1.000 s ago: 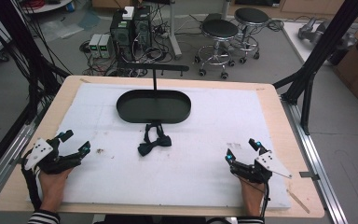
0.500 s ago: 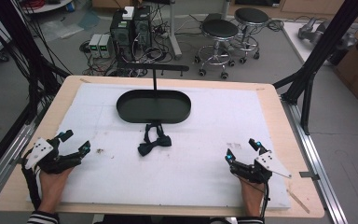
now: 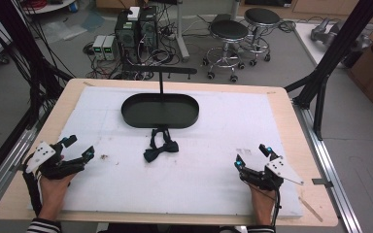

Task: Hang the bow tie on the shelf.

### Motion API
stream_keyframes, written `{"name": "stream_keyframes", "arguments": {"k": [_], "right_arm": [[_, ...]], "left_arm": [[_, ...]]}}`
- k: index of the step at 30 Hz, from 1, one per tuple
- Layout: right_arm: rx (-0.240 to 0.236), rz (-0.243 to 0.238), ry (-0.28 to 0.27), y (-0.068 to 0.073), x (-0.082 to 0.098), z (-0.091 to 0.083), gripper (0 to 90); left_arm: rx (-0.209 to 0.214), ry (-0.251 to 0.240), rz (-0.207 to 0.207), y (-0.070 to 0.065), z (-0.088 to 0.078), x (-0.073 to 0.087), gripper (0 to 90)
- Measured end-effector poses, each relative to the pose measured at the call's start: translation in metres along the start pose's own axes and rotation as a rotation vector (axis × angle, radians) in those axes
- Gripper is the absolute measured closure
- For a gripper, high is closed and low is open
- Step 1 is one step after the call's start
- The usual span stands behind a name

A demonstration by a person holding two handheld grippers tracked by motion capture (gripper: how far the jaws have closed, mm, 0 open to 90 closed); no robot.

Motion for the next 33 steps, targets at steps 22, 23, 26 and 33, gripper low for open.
{"name": "stream_keyframes", "arguments": {"k": [22, 23, 26, 33], "right_arm": [[0.001, -0.005, 0.005, 0.001, 0.0, 0.0, 7.1], [0.002, -0.006, 0.006, 0.001, 0.0, 0.0, 7.1], [0.004, -0.011, 0.003, 0.0, 0.0, 0.001, 7.1], [0.002, -0.006, 0.006, 0.001, 0.0, 0.001, 7.1]], "left_arm": [[0.073, 0.146, 0.112, -0.025, 0.013, -0.055, 14.7], [0.076, 0.157, 0.121, -0.027, 0.015, -0.058, 14.7], [0.093, 0.18, 0.143, -0.032, 0.021, -0.065, 14.7], [0.157, 0.218, 0.198, -0.053, 0.037, -0.081, 14.7]]}}
Point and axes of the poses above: each handheld gripper's, and its own axes: z roughly forward along the jaws, x roughly out of its underside, y roughly to its left, the point moved 3 cm from there along z, roughly forward along the jaws, and after that the axes turned 12 degrees about y, right-handed, at the moved point
